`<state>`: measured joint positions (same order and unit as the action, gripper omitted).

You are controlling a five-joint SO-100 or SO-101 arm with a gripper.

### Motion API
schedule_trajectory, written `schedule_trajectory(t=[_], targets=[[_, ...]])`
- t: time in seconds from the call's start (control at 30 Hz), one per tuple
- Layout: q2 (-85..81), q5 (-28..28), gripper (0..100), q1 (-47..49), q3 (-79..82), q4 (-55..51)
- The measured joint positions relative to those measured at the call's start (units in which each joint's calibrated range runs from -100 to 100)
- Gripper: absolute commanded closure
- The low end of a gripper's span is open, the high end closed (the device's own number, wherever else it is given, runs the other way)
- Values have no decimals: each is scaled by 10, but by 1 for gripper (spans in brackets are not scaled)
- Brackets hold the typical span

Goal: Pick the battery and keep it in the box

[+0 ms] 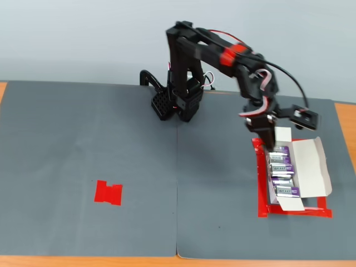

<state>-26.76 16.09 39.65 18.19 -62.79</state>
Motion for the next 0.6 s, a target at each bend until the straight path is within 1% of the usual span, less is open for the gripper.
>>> schedule_trajectory(t=[0.17, 0.27, 0.6], targets=[[-127, 0, 94, -59, 71, -1], [-201, 0, 98, -98, 118, -1], [-449, -4, 98, -211, 267, -1]])
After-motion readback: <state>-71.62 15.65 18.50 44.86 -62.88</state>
